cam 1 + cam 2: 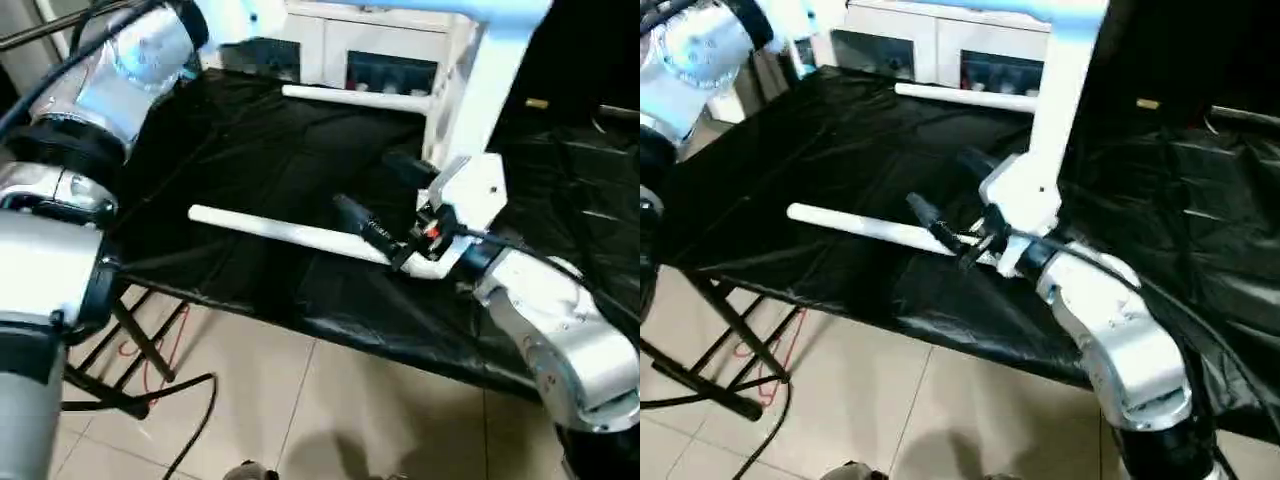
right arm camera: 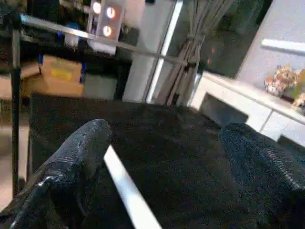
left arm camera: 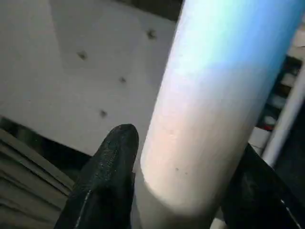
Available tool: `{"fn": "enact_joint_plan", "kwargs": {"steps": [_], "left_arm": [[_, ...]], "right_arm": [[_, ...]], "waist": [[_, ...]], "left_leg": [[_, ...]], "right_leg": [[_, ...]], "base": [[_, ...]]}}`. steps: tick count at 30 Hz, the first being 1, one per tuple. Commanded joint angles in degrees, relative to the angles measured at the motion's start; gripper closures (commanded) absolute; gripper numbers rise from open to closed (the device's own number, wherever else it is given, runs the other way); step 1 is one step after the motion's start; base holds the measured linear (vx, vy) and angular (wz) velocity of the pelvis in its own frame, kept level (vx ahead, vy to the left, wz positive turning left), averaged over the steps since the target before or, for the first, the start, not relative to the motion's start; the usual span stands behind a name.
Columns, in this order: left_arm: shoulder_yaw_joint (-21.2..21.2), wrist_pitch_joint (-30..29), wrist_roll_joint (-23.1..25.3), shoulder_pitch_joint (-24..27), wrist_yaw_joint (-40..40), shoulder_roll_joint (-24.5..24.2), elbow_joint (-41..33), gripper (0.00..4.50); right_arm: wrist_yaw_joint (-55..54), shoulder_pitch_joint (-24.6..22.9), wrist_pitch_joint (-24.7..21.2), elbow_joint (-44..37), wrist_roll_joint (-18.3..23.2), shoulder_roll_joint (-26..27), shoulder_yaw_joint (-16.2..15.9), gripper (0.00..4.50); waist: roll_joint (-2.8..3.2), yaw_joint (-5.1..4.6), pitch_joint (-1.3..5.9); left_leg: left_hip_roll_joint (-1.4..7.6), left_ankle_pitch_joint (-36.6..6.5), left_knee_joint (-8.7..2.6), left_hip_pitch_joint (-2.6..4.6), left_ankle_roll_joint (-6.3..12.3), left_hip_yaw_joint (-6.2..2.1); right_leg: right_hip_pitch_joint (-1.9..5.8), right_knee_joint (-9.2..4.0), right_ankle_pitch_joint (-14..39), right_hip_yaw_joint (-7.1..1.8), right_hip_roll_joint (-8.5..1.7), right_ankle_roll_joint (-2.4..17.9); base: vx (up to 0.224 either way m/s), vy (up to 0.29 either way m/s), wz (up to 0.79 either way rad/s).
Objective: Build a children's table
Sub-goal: Flip table
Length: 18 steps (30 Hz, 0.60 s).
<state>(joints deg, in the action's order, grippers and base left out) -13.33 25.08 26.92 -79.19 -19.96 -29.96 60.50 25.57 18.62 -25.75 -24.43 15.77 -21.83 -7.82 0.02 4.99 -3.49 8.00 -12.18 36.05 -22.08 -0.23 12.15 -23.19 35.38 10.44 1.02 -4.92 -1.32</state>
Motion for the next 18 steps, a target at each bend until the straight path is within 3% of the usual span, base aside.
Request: {"fn": "enact_joint_plan", "kwargs": {"steps": [1, 9, 10, 11, 12, 14, 17, 18], "left_arm": [[2.78, -2.67, -4.55, 0.30, -2.94, 1.32, 2.42, 2.34], [11.11, -13.87, -15.47, 1.23, -6.29, 4.52, 1.74, 2.39], [12.90, -15.85, -17.29, 1.24, -5.88, 5.18, 1.55, 2.39], [12.90, -15.85, -17.29, 1.24, -5.88, 5.18, 1.55, 2.39], [14.31, -17.34, -18.52, 1.22, -5.25, 5.70, 1.30, 2.39], [16.07, -19.16, -19.91, 1.16, -4.49, 6.25, 1.06, 2.38], [18.80, -21.29, -21.98, 0.75, -2.92, 6.91, 0.90, 2.38], [20.20, -22.13, -23.14, 0.51, -2.37, 7.18, 0.67, 2.38]], "right_arm": [[0.71, -0.52, 0.22, 0.74, -0.50, -0.66, 0.67, 0.39], [0.63, -0.32, -1.27, 2.25, 0.19, -2.40, 4.62, 0.39], [1.05, -0.82, -1.63, 2.20, 0.11, -3.07, 4.39, 0.39], [1.05, -0.82, -1.63, 2.20, 0.11, -3.07, 4.39, 0.39], [1.25, -1.96, -2.52, 1.64, 0.16, -3.60, 4.06, 0.39], [1.31, -3.28, -3.62, 0.83, 0.40, -3.62, 3.82, 0.39], [2.27, -5.70, -4.38, -0.40, 0.10, -4.01, 2.10, 0.39], [3.23, -6.70, -4.56, -1.14, 0.20, -4.43, 1.00, 0.39]], "waist": [[0.03, 0.11, 3.85], [0.07, 0.76, 3.75], [-0.41, 0.85, 3.79], [-0.27, 0.96, 3.78], [-0.77, 1.06, 3.71], [-0.29, 1.46, 3.72], [-0.29, 1.45, 3.67], [-0.01, 1.40, 3.66]], "left_leg": [[4.78, -11.09, -5.02, 1.92, -2.72, -2.84], [4.71, -10.67, -4.81, 1.81, -1.07, -2.75], [4.68, -10.11, -4.71, 1.74, -0.61, -2.66], [4.68, -9.66, -4.67, 1.69, -0.36, -2.67], [4.65, -9.27, -4.66, 1.53, 0.23, -2.60], [4.64, -9.24, -4.55, 1.62, 0.61, -2.58], [4.64, -9.84, -4.70, 1.41, 0.65, -2.72], [4.60, -10.54, -4.71, 1.45, 0.29, -2.80]], "right_leg": [[2.11, -3.15, 4.29, -2.15, -4.20, 15.11], [2.11, -3.64, 9.52, -2.20, -4.42, 14.47], [2.15, -3.65, 10.14, -2.17, -4.42, 14.23], [2.12, -3.63, 10.35, -2.17, -4.45, 14.10], [2.12, -3.76, 11.58, -2.10, -4.49, 13.67], [1.82, -3.84, 13.06, -2.10, -4.50, 13.31], [1.84, -3.93, 14.17, -1.94, -4.47, 13.00], [1.75, -3.92, 14.83, -1.89, -4.43, 12.78]], "base": [[0.000, 0.000, 0.00], [0.000, 0.000, 0.00], [0.000, 0.000, 0.00], [0.000, 0.000, 0.00], [0.000, 0.000, 0.00], [0.000, 0.000, 0.00], [0.000, 0.000, 0.00], [0.000, 0.000, 0.00]]}}
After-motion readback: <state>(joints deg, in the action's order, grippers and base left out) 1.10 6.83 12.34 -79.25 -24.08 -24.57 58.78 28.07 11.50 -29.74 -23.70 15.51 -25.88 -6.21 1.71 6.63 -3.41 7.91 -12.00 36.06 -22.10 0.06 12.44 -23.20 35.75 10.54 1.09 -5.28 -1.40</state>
